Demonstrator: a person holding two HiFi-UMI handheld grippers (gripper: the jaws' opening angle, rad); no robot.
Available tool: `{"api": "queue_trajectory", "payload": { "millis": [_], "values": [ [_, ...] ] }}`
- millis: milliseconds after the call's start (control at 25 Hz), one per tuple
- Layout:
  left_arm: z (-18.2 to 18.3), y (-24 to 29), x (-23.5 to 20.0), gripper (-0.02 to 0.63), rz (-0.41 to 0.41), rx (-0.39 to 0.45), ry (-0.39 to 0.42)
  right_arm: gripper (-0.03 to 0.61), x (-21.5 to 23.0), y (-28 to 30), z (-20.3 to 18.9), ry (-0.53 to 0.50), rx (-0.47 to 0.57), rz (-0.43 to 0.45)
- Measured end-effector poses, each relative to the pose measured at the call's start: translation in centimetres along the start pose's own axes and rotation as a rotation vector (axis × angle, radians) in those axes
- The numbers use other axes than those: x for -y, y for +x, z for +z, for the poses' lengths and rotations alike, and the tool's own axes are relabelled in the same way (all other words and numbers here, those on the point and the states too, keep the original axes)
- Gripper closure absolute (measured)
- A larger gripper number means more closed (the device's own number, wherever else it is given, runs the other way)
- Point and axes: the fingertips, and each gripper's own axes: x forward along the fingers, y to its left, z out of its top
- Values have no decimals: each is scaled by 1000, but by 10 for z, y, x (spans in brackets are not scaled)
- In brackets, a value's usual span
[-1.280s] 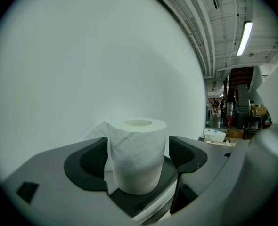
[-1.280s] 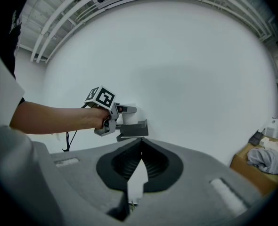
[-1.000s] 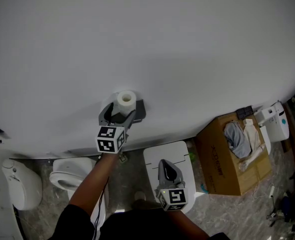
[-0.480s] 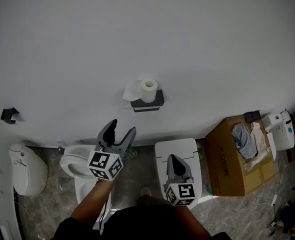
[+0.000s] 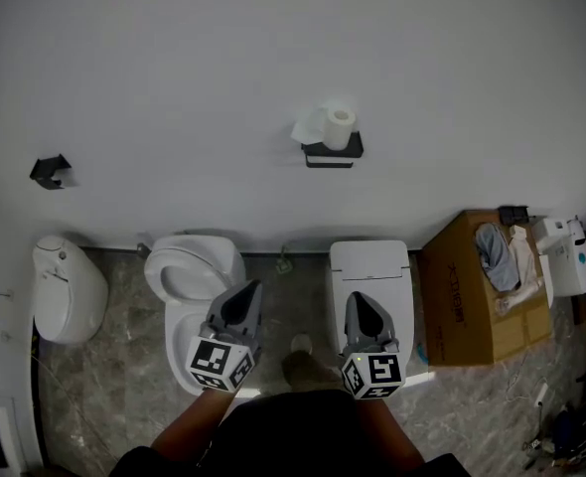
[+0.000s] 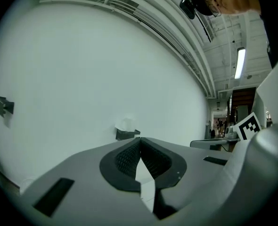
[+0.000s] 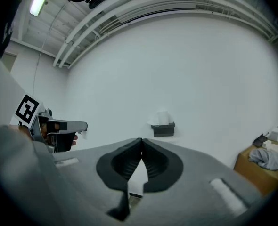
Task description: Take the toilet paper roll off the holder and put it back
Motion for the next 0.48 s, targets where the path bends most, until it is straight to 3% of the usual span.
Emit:
{"api": "queue_trajectory", "payload": {
  "millis": [240,480],
  "values": [
    [-24,-76,13,597,24,-11,4,581,-56,-43,-17,-44,-30,40],
    [-29,-105,15,597,42,2,-3,581,-77,-57,-21,-72,-29,57]
  ]
}}
